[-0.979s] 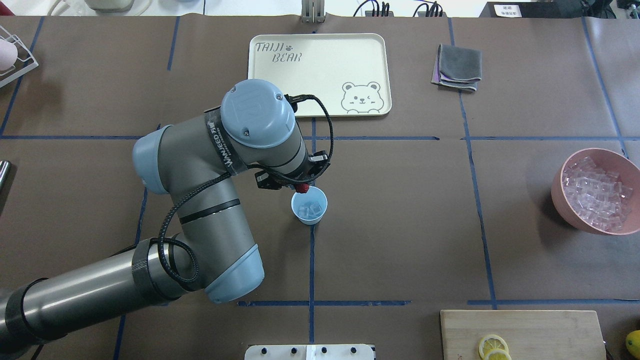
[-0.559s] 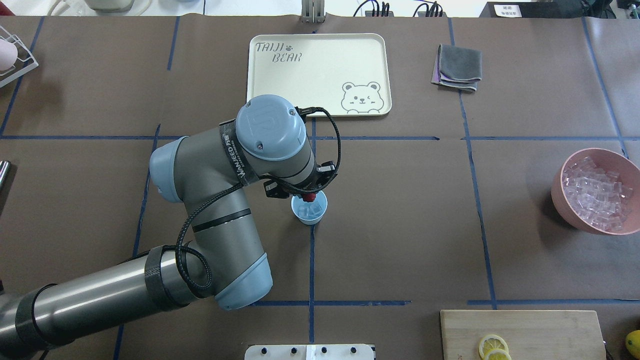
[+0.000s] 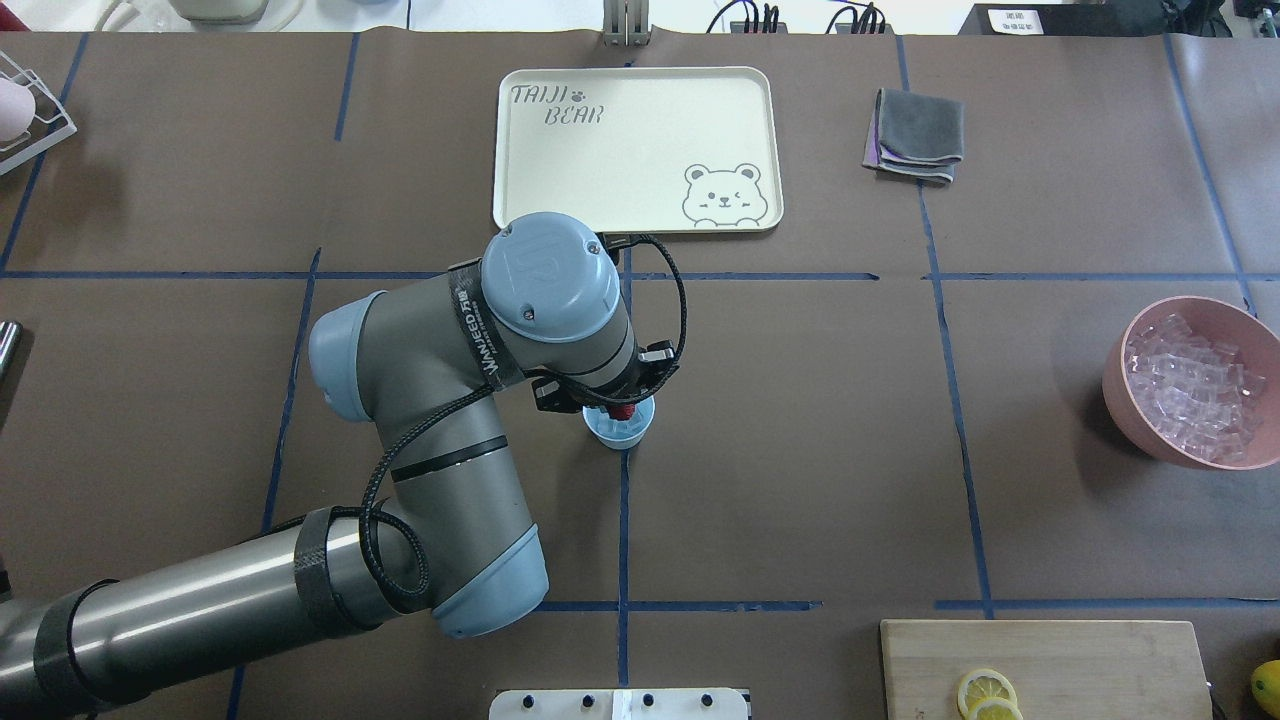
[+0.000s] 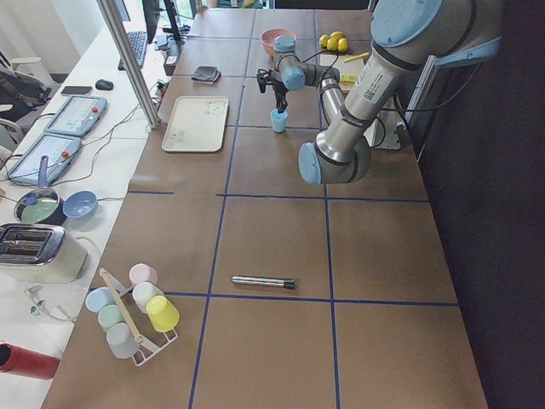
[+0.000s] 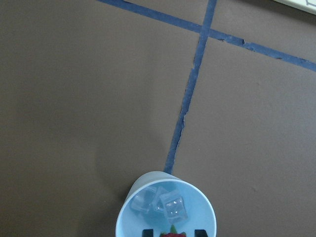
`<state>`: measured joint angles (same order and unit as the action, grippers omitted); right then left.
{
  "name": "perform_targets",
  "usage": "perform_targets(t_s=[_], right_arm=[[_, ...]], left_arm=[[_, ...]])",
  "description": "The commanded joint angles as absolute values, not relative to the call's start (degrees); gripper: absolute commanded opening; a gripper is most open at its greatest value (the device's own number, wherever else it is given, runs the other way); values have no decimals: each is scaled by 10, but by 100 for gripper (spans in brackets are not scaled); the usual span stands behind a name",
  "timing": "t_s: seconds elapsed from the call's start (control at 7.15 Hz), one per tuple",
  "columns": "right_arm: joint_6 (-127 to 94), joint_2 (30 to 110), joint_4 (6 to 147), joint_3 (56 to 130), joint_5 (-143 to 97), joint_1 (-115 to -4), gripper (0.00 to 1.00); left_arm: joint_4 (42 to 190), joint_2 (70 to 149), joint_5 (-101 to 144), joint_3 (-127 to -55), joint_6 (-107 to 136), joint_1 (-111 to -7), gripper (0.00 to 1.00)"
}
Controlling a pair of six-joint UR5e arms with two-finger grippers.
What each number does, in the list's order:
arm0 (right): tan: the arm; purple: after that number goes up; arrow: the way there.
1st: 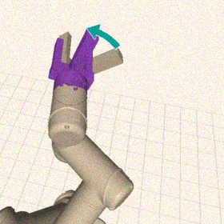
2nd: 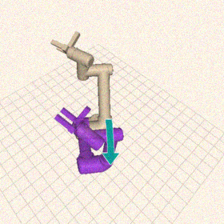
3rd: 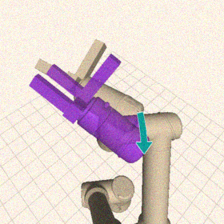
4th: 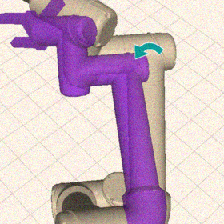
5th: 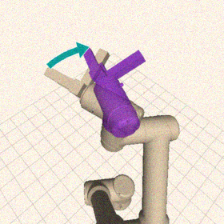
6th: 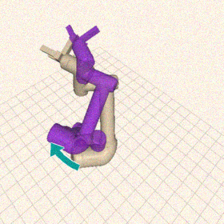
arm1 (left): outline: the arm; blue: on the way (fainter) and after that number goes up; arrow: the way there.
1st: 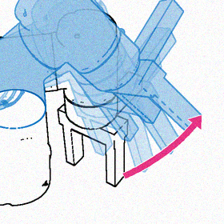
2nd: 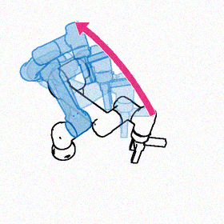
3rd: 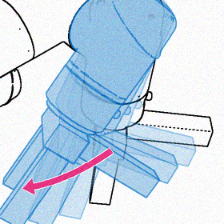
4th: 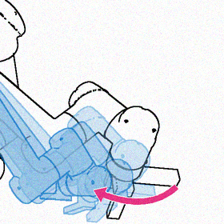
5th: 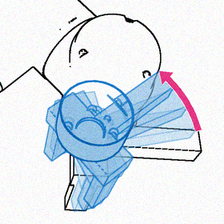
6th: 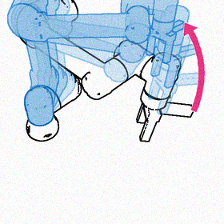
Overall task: Mash ice and strawberries in cup
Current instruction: 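Open the left gripper to drop the strawberry into the cup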
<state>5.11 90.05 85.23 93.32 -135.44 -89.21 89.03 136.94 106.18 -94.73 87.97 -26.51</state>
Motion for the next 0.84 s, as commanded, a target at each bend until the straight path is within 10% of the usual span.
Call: perform_targets(t_s=[0.0,0.14,0.7], right_arm=[[51,899,852,933,-1354,-892,99],[51,899,853,933,-1354,-892,99],[50,899,853,933,-1354,-892,99]], left_arm=[[889,1366,1061,-947,877,-265,68],[889,1366,1061,-947,877,-266,95],[889,1366,1052,-959,873,-275,100]])
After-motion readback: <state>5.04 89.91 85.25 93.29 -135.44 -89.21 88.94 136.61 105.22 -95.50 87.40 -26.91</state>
